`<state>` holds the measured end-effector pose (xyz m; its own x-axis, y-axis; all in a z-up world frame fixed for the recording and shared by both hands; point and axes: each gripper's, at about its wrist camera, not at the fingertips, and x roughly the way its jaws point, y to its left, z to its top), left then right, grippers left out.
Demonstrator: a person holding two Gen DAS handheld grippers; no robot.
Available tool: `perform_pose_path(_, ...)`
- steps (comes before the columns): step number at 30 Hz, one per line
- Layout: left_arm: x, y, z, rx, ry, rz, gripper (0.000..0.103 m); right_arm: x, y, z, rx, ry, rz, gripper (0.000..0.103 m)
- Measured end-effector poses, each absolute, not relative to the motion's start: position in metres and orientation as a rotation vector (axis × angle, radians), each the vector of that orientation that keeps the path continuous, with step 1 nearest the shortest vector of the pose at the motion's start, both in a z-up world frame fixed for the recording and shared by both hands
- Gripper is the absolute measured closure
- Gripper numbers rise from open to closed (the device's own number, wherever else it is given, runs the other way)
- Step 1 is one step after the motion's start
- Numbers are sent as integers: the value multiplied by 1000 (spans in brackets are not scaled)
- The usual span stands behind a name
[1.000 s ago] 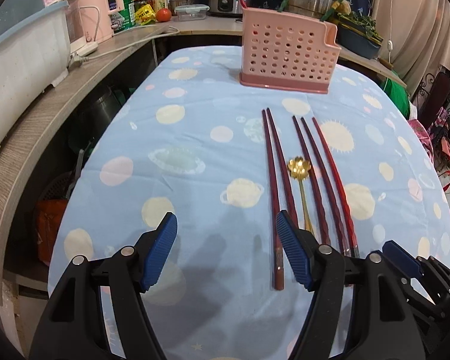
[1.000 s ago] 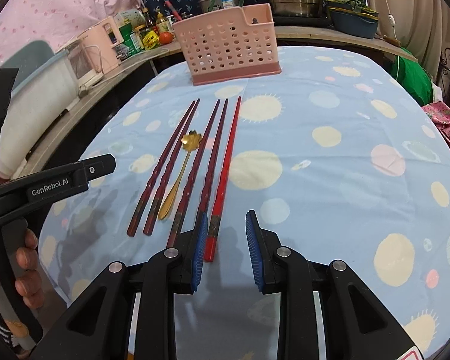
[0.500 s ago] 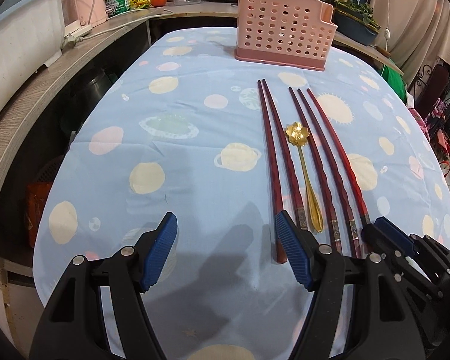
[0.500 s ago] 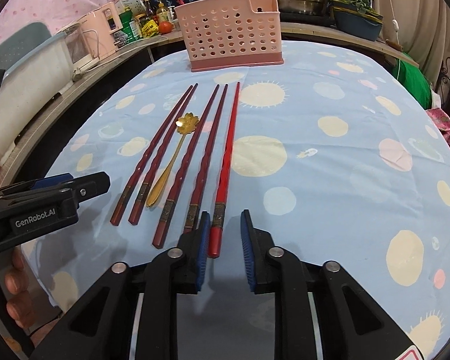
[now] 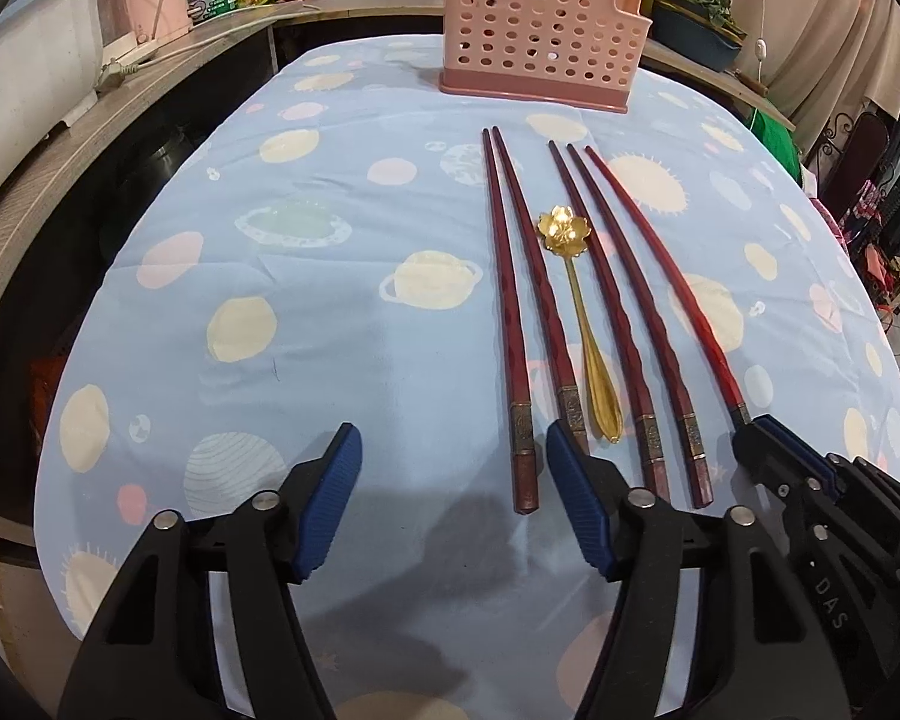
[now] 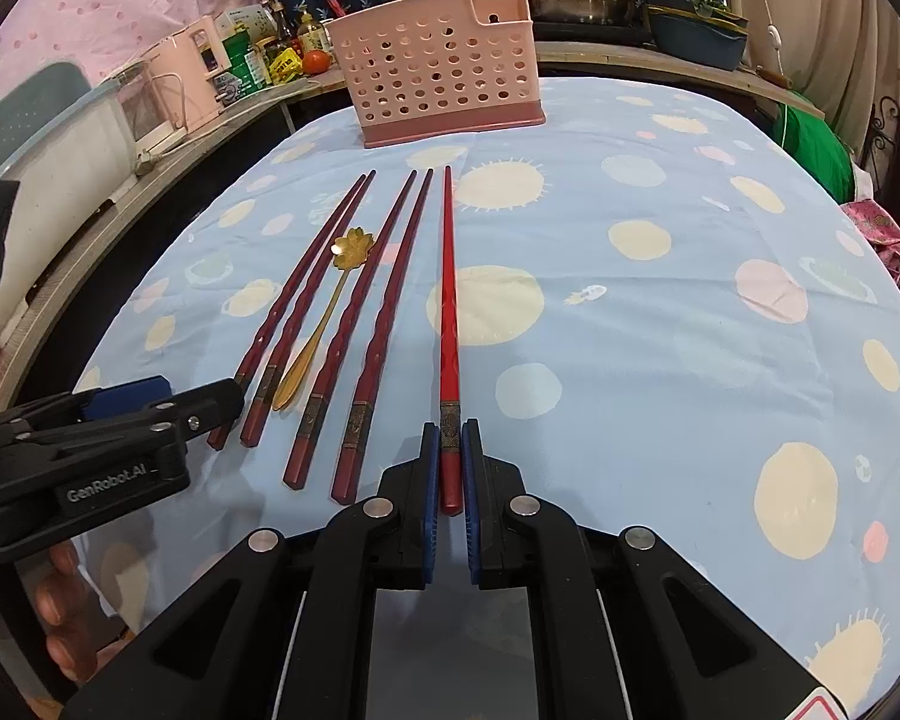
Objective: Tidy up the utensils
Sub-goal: 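Grasp a red chopstick with the right tool, then grasp a dark red chopstick with the left tool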
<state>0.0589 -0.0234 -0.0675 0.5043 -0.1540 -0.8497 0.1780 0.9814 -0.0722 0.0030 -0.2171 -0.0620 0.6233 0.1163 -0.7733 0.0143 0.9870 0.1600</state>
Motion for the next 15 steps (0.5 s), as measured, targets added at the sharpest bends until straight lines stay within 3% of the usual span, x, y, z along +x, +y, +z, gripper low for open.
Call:
perform_pose_path(5,58,-23,-67,31,1009,-195,52,2,-217,-62,158,895,60,96)
perform_pose_path(12,57,-22,-66,8,1006,-229,88,2,-218,-62,159,895,63,96)
perform_pose_path(15,57,-23,-66,8,1008,-234,95,2,-217,-62,158,896,61,96)
